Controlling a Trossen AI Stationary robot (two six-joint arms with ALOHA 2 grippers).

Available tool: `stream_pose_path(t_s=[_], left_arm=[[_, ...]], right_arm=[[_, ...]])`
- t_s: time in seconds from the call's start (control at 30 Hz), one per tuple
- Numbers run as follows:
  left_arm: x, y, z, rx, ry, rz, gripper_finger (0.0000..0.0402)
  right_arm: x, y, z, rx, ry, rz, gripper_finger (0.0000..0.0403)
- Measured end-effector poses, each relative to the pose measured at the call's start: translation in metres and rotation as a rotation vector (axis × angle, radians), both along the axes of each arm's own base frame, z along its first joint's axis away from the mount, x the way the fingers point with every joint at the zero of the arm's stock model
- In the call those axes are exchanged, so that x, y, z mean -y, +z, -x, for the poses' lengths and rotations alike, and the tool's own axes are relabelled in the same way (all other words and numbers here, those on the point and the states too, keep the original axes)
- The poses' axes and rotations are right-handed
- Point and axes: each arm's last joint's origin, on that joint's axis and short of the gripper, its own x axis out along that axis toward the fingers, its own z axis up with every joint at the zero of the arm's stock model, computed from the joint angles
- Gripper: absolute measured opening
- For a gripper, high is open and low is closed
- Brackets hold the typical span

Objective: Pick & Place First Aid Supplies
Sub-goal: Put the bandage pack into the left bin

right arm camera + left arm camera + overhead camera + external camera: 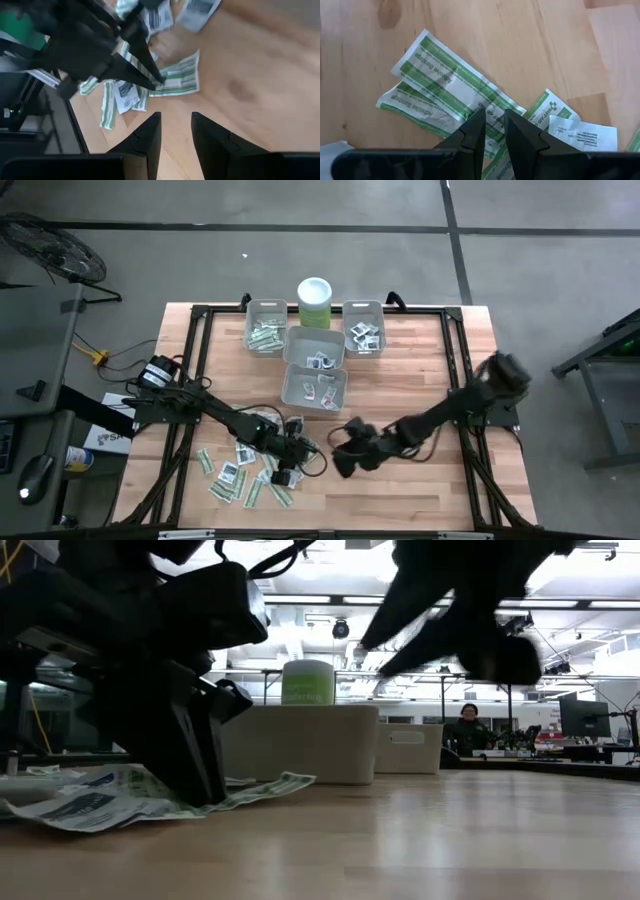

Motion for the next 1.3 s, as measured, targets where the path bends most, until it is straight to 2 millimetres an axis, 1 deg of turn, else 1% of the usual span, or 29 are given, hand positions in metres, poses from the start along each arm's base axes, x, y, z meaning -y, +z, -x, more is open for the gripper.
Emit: stream_pose_path(t_s=[0.07, 0.17, 0.23, 0.3, 0.47, 0.6, 0.7, 0.87, 1.0, 1.17, 1.3], left_arm=[[0.001, 0.000, 0.001, -0.001, -0.003, 0.001, 0.0071], [0.002, 0.000, 0.001, 0.000, -0.007, -0.001, 0.0071], [0.002, 0.000, 0.001, 0.000, -0.007, -0.001, 0.0071], [0.002, 0.000, 0.001, -0.001, -0.006, -0.002, 0.0071], [0.002, 0.000, 0.001, 0.000, -0.005, -0.001, 0.0071], [0.002, 0.000, 0.001, 0.001, -0.005, -0.002, 0.0071], [0.002, 0.000, 0.001, 0.001, -0.004, -0.002, 0.0071], [0.002, 0.000, 0.001, 0.001, -0.004, -0.002, 0.0071], [0.002, 0.000, 0.001, 0.003, -0.004, -0.002, 0.0071], [0.002, 0.000, 0.001, 0.007, -0.003, 0.000, 0.0071], [0.002, 0.000, 0.000, 0.014, -0.004, 0.004, 0.0071]], right_arm=[[-0.001, -0.020, -0.011, 0.006, -0.026, -0.054, 0.0100], [0.000, -0.044, -0.022, 0.002, -0.067, -0.084, 0.0094], [0.003, -0.054, -0.026, -0.010, -0.088, -0.090, 0.0089], [0.006, -0.060, -0.027, -0.025, -0.106, -0.093, 0.0085], [0.011, -0.061, -0.030, -0.023, -0.118, -0.095, 0.0079], [0.014, -0.064, -0.031, -0.035, -0.109, -0.108, 0.0085], [0.015, -0.070, -0.032, -0.059, -0.094, -0.119, 0.0104], [0.015, -0.073, -0.037, -0.020, -0.089, -0.145, 0.0146], [0.015, -0.073, -0.039, -0.001, -0.087, -0.155, 0.0163], [0.016, -0.073, -0.039, 0.000, -0.097, -0.136, 0.0162], [0.021, -0.073, -0.041, -0.007, -0.096, -0.141, 0.0143]])
